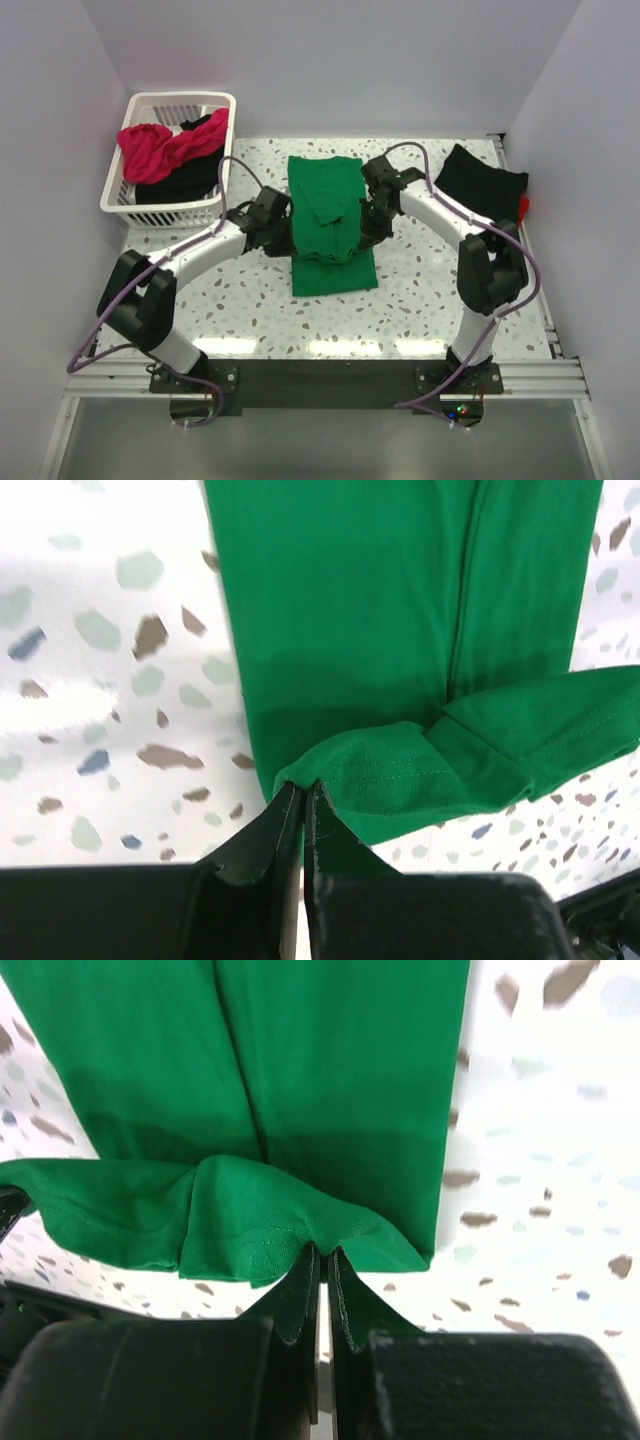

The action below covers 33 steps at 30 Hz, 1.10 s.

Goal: Fold and stack the t-shirts
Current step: Fold the tshirt

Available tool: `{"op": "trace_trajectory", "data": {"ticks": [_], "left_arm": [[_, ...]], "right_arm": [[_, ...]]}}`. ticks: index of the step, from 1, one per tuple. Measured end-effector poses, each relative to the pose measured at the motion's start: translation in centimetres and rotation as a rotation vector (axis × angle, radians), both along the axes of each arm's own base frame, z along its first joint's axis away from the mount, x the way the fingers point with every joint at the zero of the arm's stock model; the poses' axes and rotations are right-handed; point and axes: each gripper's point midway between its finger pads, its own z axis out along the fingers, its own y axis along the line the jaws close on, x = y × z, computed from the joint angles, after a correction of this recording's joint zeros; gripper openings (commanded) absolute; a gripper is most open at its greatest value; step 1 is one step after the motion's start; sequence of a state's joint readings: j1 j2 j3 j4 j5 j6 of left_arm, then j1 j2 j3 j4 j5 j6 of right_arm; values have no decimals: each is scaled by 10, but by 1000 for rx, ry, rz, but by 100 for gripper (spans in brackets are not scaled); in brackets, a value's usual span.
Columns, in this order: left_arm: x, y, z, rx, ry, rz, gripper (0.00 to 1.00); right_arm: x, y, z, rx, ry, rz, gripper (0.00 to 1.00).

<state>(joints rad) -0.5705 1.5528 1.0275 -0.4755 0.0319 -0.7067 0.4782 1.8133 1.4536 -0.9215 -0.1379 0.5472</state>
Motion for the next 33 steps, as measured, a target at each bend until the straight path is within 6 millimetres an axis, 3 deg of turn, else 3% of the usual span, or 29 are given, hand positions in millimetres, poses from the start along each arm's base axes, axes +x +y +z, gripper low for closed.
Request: {"op": "trace_trajectory", "data": {"ticks": [9, 21, 23, 24, 25, 26, 27, 30, 33], "left_arm": [[59, 7, -3, -14, -17, 4, 0], [104, 8, -20, -34, 6, 3, 1], [109, 9, -22, -32, 6, 3, 17], [111, 9, -22, -29, 3, -1, 36], [113, 10, -22, -27, 2, -2, 43], [115, 11, -21, -26, -2, 1, 50], [117, 13, -21, -23, -6, 4, 59], [122, 18, -19, -15, -14, 21, 68], [122, 21, -16, -5, -20, 30, 71]], "right_arm": [[55, -1, -13, -16, -23, -28, 0], [89, -4, -23, -22, -31, -47, 0], [94, -6, -25, -23, -30, -54, 0], [97, -7, -25, -23, -30, -59, 6], [99, -8, -26, -23, -31, -63, 15], [102, -9, -27, -24, -29, -68, 35], [104, -10, -28, -23, -28, -78, 43], [111, -15, -30, -27, -28, -83, 57], [117, -19, -27, -24, -35, -96, 60]]}}
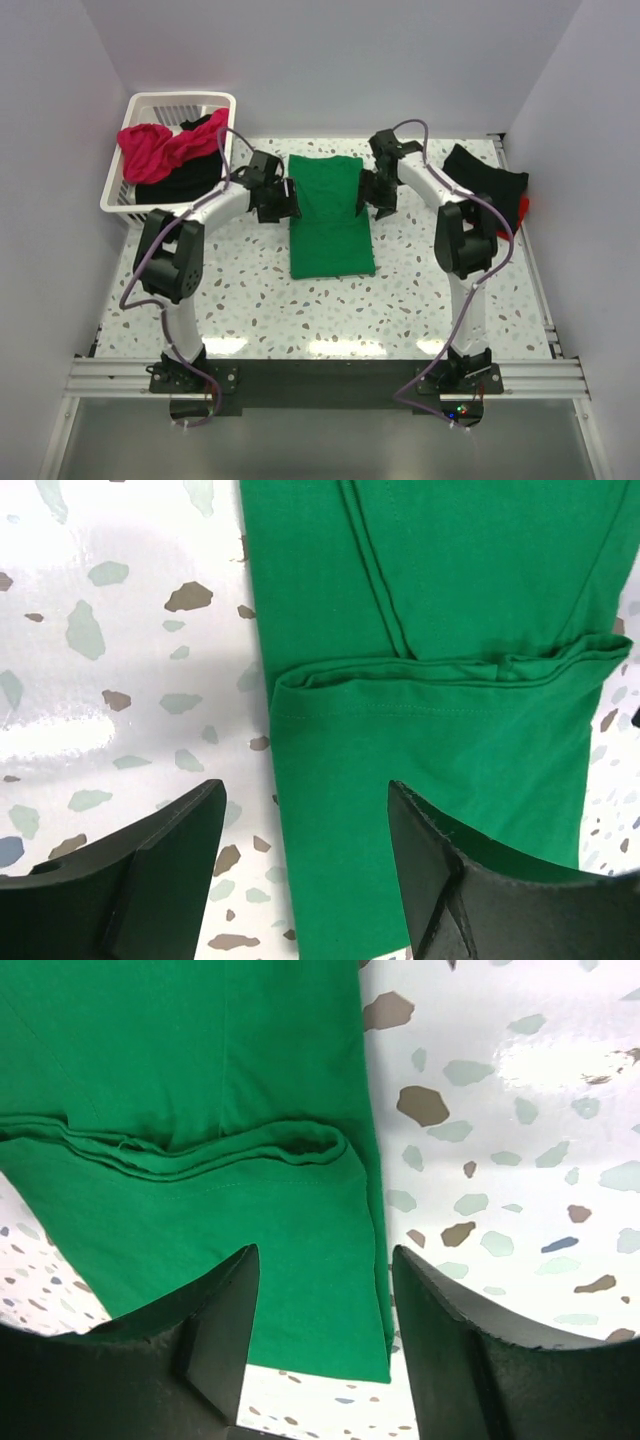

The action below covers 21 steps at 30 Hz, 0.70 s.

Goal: Fold and stack the t-shirts
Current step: Fold the tshirt

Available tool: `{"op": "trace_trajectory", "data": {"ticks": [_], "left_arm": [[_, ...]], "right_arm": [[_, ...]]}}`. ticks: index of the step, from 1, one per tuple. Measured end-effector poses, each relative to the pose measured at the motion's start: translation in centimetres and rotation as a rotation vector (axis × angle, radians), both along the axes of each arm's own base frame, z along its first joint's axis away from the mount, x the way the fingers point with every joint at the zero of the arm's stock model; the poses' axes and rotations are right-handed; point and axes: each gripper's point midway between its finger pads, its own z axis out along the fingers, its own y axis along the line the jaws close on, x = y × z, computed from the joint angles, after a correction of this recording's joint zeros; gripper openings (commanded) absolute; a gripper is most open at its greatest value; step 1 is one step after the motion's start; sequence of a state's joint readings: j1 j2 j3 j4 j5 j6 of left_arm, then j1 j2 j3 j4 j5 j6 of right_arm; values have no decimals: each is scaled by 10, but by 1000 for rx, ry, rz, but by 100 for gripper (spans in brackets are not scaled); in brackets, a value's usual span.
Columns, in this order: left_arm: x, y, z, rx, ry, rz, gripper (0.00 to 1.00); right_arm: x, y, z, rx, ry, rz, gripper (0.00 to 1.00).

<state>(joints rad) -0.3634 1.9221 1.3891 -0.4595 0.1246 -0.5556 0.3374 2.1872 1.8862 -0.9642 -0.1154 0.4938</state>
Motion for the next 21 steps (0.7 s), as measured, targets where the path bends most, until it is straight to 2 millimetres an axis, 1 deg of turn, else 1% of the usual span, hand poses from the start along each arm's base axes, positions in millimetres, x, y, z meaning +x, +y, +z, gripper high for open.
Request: {"op": "trace_trajectory", "data": {"ticks": [3, 5, 8, 10, 12, 14, 15, 19, 21], "left_arm": [[-2, 2, 9, -5, -20, 2, 72], [-10, 5, 17, -11, -34, 2, 71], [-25, 9, 27, -23, -55, -2, 70], [-36, 12, 28, -33, -62, -6, 69], [-50, 15, 24, -39, -51, -11, 68], [-65, 17, 15, -38, -30, -20, 68], [-73, 19, 9, -34, -16, -24, 67], [-105, 19, -12, -25, 39, -46, 67], [-119, 17, -19, -32, 62, -52, 66]], "right_arm": [[3, -5, 2, 5, -4, -11, 61], [2, -7, 2, 12, -7, -15, 61], [-13, -10, 2, 29, 15, -14, 60], [-27, -11, 2, 44, 28, -8, 58], [-40, -12, 2, 59, 37, -2, 56], [-59, -14, -1, 74, 59, 6, 53], [-67, -14, -3, 83, 65, 9, 51], [-105, -19, -18, 92, 128, 20, 45], [-119, -20, -26, 92, 154, 25, 43]]}}
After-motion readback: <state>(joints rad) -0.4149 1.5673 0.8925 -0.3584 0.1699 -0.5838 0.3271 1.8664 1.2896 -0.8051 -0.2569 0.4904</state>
